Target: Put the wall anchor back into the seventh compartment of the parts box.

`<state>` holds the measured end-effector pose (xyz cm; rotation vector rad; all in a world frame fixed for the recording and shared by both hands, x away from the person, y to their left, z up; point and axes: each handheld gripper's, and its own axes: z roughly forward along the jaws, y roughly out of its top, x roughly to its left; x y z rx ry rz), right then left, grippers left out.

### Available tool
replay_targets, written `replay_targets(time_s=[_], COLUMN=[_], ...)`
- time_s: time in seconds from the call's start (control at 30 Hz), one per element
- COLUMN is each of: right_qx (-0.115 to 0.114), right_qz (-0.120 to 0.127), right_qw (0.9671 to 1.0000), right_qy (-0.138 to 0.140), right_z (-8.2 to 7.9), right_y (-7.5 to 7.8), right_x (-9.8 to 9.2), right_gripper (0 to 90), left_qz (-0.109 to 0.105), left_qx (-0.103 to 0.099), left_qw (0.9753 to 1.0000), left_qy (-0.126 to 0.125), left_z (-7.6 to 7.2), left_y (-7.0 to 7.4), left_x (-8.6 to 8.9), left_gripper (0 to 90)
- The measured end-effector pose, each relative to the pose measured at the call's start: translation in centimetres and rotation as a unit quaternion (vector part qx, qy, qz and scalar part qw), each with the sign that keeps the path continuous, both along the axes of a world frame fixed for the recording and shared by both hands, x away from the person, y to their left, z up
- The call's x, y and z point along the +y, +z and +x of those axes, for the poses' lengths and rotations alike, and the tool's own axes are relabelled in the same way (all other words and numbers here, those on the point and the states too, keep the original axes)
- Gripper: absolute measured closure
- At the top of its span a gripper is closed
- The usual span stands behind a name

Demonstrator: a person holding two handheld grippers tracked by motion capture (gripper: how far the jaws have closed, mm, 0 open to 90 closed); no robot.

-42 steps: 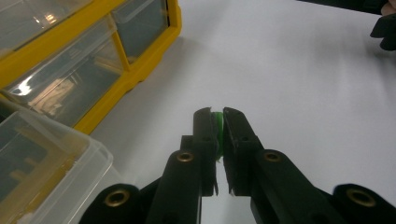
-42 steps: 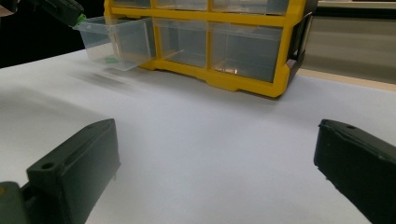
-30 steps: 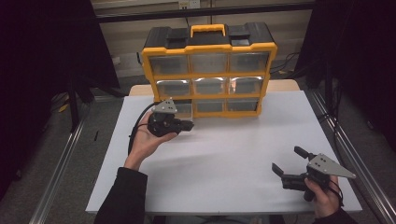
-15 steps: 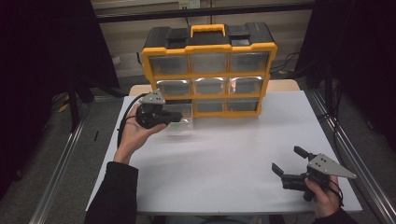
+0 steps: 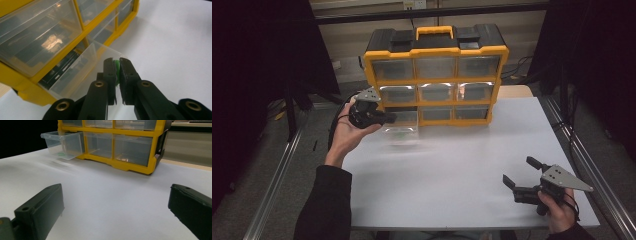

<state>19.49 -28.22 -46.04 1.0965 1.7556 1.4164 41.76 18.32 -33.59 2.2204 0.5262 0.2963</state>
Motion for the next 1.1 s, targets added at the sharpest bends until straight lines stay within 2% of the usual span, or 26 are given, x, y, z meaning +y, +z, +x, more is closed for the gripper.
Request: replay_targets(time_s=[0.27,0.33,0.4,0.5,0.6,0.63,0.67,0.7,0.73,0.77,0.8,0.83,0.87,0.9,0.97,1.0,1.03,1.07,1.1], right_qx=[-0.001,0.001,0.0,0.001,0.001,0.0,0.0,0.001,0.0,0.001,0.0,0.001,0.002,0.002,0.004,0.004,0.002,0.002,0.004], right_qz=[0.0,0.001,0.002,0.001,0.003,0.005,0.005,0.004,0.004,0.004,0.005,0.005,0.003,0.002,0.002,0.002,0.002,0.003,0.002], right_qw=[1.0,1.0,1.0,1.0,1.0,1.0,1.0,1.0,1.0,1.0,1.0,1.0,1.0,1.0,1.0,1.0,1.0,1.0,1.0], right_qy=[0.002,0.001,0.001,0.002,0.001,0.001,0.002,0.001,0.001,0.001,0.002,0.002,0.004,0.003,0.002,0.002,0.002,0.002,0.002], right_z=[0.0,-0.1,0.0,-0.1,0.0,0.0,0.0,0.0,0.0,0.0,0.0,0.0,0.0,0.0,0.0,0.0,0.0,0.0,0.0], right_y=[0.0,0.1,0.1,0.1,0.0,0.0,0.0,0.0,0.0,0.0,0.0,0.0,0.0,0.0,0.0,0.0,0.0,0.0,0.0], right_x=[0.0,0.0,0.0,0.0,-0.1,0.0,-0.1,-0.1,-0.1,-0.1,-0.1,-0.1,-0.1,-0.1,-0.1,-0.1,-0.1,-0.1,-0.1], right_gripper=[0.0,0.0,0.0,0.0,0.0,0.0,0.0,0.0,0.0,0.0,0.0,0.0,0.0,0.0,0.0,0.0,0.0,0.0,0.0], left_qz=[0.028,0.03,0.041,0.05,0.074,0.059,0.059,0.068,0.058,0.083,0.087,0.089,0.07,0.083,0.08,0.087,0.109,0.085,0.11], left_qx=[0.012,0.018,0.026,0.029,0.028,0.035,0.036,0.036,0.039,0.044,0.042,0.044,0.048,0.046,0.049,0.049,0.047,0.057,0.051], left_qw=[0.9995,0.9993,0.9986,0.9981,0.9968,0.9975,0.9975,0.9969,0.9973,0.9956,0.9953,0.995,0.9961,0.9953,0.9951,0.9947,0.9929,0.9942,0.9924], left_qy=[0.014,0.014,0.022,0.019,0.007,0.017,0.019,0.016,0.02,0.006,0.005,0.006,0.022,0.016,0.028,0.027,0.012,0.033,0.019], left_z=[1.6,2.0,2.4,3.1,3.7,3.7,3.9,4.0,4.0,4.3,4.4,4.5,4.3,4.5,4.5,4.6,4.8,4.7,4.9], left_y=[-0.5,-0.6,-0.7,-0.7,-0.6,-0.9,-1.0,-1.1,-1.3,-1.2,-1.3,-1.4,-1.7,-1.7,-2.0,-2.1,-2.0,-2.4,-2.2], left_x=[-0.2,-0.4,-0.6,-0.9,-1.0,-1.2,-1.3,-1.3,-1.4,-1.2,-1.3,-1.3,-1.6,-1.5,-1.7,-1.7,-1.5,-1.7,-1.5], left_gripper=[84.6,84.6,84.6,84.6,84.6,84.6,84.6,84.6,84.6,84.5,84.6,84.6,84.6,84.6,84.6,84.6,84.6,84.6,84.6])
